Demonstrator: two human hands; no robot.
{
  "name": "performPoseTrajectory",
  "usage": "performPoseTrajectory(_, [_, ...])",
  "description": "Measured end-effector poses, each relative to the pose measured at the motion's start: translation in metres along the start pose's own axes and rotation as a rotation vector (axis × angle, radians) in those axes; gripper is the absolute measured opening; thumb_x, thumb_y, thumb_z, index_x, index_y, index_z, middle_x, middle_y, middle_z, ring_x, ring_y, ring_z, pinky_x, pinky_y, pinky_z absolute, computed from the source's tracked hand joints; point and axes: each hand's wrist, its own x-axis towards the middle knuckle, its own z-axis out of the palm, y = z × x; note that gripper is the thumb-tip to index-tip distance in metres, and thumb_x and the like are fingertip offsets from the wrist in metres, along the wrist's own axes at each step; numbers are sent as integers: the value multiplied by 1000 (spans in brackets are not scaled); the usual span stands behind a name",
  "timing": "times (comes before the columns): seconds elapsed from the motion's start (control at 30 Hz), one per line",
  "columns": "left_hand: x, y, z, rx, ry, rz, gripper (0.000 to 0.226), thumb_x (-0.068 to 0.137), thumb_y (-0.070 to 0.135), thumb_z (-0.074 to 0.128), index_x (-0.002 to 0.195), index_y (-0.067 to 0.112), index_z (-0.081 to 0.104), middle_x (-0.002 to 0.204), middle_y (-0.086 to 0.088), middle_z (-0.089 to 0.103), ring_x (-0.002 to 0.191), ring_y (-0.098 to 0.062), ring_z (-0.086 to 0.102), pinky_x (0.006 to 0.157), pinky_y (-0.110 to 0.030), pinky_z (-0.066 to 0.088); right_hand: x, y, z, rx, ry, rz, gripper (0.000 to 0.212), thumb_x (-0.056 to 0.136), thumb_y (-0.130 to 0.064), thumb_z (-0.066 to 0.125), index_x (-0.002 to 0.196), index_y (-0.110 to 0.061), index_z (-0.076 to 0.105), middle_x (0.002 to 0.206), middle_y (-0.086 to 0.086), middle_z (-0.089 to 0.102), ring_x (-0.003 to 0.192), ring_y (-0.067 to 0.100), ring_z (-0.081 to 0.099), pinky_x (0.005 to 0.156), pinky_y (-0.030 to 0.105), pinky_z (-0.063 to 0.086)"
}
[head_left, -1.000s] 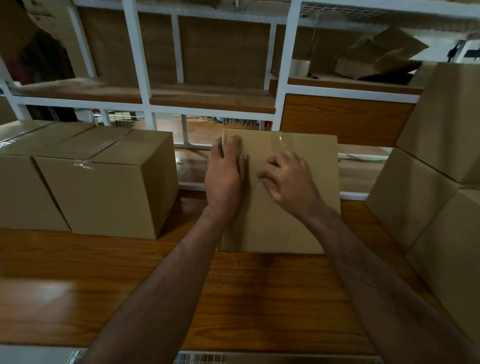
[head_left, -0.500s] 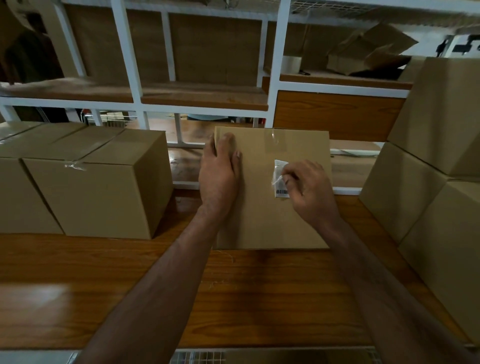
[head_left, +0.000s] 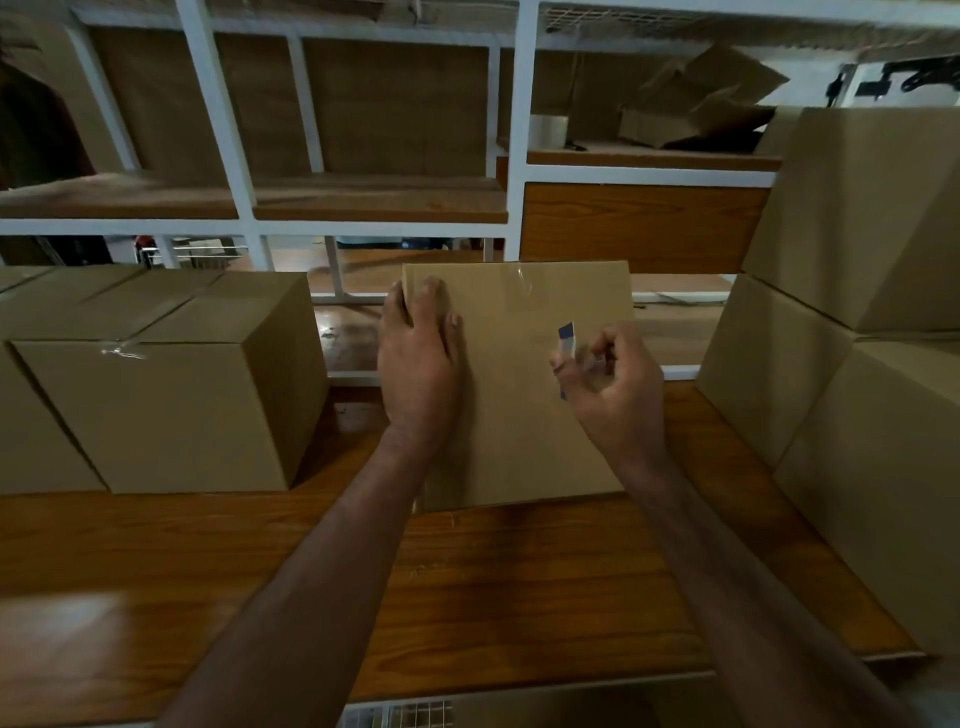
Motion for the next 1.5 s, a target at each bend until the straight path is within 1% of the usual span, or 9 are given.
performPoseTrajectory(0.17, [-4,0,-2,3,2,6,49,101,51,33,145,30,32,155,-13,30,135,-33,41,97,-59,51,-9,-3,-2,-46,39,64,25,89,-23,67,106,-9,54,89,-4,59,74,7,63,59,22,57])
performPoseTrajectory(0.3, [-11,2,-3,4,9,-10,48,102,49,36,146,32,31,157,-12,27,138,-33,38,98,-59,51,-19,-10,-10,-30,132,105,37,90,-12,70,122,-5,54,89,-7,62,74,-6,60,63,7,51])
performPoseTrajectory(0.4, [-17,2,-4,-2,15,0,48,103,49,36,147,31,30,158,-12,26,140,-33,37,99,-57,51,-29,-14,-17,-44,169,92,23,91,-10,68,113,-4,61,89,-7,63,76,-10,58,62,9,52])
performPoseTrajectory(0.57, [-33,3,-7,-15,14,-4,52,101,49,35,149,29,33,161,-13,23,143,-34,31,102,-57,47,-45,-26,-25,-54,164,38,10,93,-10,65,100,-3,66,83,-1,65,70,2,58,61,8,45])
performPoseTrajectory(0.77, [-57,-6,-11,-73,-24,15,52,102,53,34,149,32,29,163,-8,17,143,-35,29,95,-63,50,-63,-36,-28,40,76,175,11,93,-10,66,103,-5,65,84,-8,63,74,-4,62,59,8,47])
performPoseTrajectory(0.97, [-82,-10,-19,-176,-18,-15,49,102,44,37,148,27,33,160,-12,21,142,-34,31,99,-60,49,-84,-44,-32,98,-2,157,10,94,-9,64,104,-8,63,88,-3,67,77,6,66,60,17,54])
performPoseTrajectory(1.17, [-107,-22,-28,-202,-33,-38,47,102,29,47,147,21,32,158,-12,23,141,-31,32,104,-57,46,-107,-54,-28,172,-77,202,7,92,-14,58,99,-12,59,79,1,61,67,12,59,54,25,51])
performPoseTrajectory(1.3, [-122,-35,-35,-161,-65,-48,45,101,21,52,142,13,37,153,-14,29,137,-25,35,105,-45,46,-128,-61,-25,191,-132,248,15,93,-4,62,102,-15,57,80,-9,58,73,2,59,59,14,49])
performPoseTrajectory(1.5, [-155,-49,-46,-86,-105,-85,39,100,24,55,134,20,38,147,-17,32,135,-32,35,106,-48,42,-152,-67,-12,215,-163,356,13,94,-6,62,98,-18,57,76,-7,53,65,3,50,55,15,44])
